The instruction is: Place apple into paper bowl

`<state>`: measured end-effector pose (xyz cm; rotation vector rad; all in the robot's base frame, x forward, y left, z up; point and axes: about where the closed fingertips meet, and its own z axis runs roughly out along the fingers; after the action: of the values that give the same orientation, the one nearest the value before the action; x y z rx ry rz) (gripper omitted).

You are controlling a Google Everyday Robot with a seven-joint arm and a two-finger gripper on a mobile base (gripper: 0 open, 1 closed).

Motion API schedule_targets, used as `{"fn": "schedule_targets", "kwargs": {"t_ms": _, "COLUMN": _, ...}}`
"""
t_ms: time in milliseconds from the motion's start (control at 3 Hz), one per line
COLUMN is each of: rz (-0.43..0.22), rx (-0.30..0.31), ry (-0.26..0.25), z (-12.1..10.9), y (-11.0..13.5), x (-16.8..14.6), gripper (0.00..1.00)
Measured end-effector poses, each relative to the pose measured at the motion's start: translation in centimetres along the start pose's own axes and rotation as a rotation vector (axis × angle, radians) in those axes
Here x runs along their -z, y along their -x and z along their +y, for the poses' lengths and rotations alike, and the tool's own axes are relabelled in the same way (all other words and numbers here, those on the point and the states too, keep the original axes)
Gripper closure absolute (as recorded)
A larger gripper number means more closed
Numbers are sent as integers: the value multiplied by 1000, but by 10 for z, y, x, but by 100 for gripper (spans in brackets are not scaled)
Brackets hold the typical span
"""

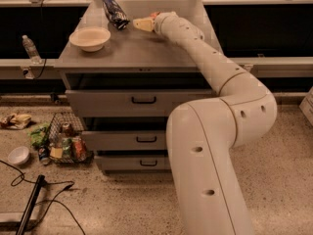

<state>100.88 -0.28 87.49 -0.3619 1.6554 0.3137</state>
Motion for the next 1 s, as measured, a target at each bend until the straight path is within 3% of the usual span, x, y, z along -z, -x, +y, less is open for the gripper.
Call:
{"fn": "schedule_targets", "kwargs": {"t_ms": 333, "rz": -4, "rx": -15, "ry": 28, "z": 2, "y": -3, "x": -6, "gripper": 43}}
{"fn": "schedule_targets", "kwargs": {"t_ms": 667, "rz": -2, "rx": -18, "ry": 47, "z": 6, "y": -5, "x": -10, "gripper": 64}}
{"fn": "schedule_targets", "kwargs": {"t_ms": 1000, "rz": -17, "rx": -11, "ry": 124, "z": 19, "y": 12, "x": -4, "gripper": 88}}
